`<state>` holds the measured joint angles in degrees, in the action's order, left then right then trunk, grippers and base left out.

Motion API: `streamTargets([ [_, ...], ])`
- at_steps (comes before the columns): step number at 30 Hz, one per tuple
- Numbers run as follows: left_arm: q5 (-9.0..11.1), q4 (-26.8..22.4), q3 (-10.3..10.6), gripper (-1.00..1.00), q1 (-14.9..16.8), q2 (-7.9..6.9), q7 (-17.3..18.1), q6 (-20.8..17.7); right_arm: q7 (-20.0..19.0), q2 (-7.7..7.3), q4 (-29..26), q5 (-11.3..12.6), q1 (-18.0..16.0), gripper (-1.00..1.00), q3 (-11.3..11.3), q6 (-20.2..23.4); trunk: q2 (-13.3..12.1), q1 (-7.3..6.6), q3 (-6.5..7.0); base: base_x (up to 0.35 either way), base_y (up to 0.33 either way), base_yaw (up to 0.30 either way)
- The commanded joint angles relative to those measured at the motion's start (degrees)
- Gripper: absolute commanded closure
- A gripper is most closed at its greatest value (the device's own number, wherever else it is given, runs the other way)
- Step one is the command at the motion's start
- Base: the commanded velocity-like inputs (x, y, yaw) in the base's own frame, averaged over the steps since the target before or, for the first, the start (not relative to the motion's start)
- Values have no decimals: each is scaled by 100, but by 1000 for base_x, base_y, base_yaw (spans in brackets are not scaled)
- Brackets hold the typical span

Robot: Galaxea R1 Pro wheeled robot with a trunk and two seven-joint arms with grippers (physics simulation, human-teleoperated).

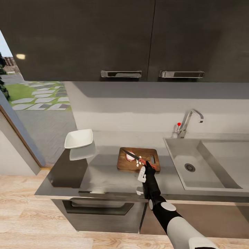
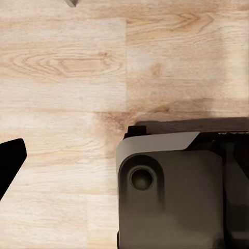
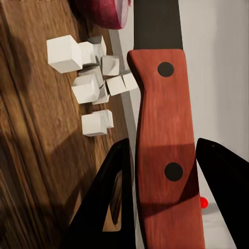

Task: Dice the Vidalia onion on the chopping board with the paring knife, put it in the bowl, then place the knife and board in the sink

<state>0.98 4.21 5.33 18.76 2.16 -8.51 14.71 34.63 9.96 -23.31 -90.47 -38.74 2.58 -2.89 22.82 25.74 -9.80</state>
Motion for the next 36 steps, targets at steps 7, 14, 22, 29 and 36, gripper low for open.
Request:
streamTargets([
  [7, 8, 27, 47, -100, 11, 4, -27, 45, -9, 4, 245, -15, -2, 100, 24, -52, 10, 4, -13, 11, 0, 0],
  [14, 8, 27, 47, -100, 13, 4, -27, 44, -9, 4, 242, -15, -2, 100, 24, -54, 10, 4, -13, 42, 0, 0],
  [22, 8, 27, 47, -100, 13, 4, -27, 54, -9, 4, 244, -13, -2, 100, 24, -54, 10, 4, -13, 18, 0, 0],
  [29, 8, 27, 47, -100, 13, 4, -27, 50, -124, 4, 248, -15, -2, 100, 24, -46, 10, 4, -13, 63, 0, 0],
  [36, 7, 27, 47, -100, 12, 4, -27, 50, -183, 4, 345, -23, -2, 100, 24, 5, 10, 4, -13, 1, 0, 0],
])
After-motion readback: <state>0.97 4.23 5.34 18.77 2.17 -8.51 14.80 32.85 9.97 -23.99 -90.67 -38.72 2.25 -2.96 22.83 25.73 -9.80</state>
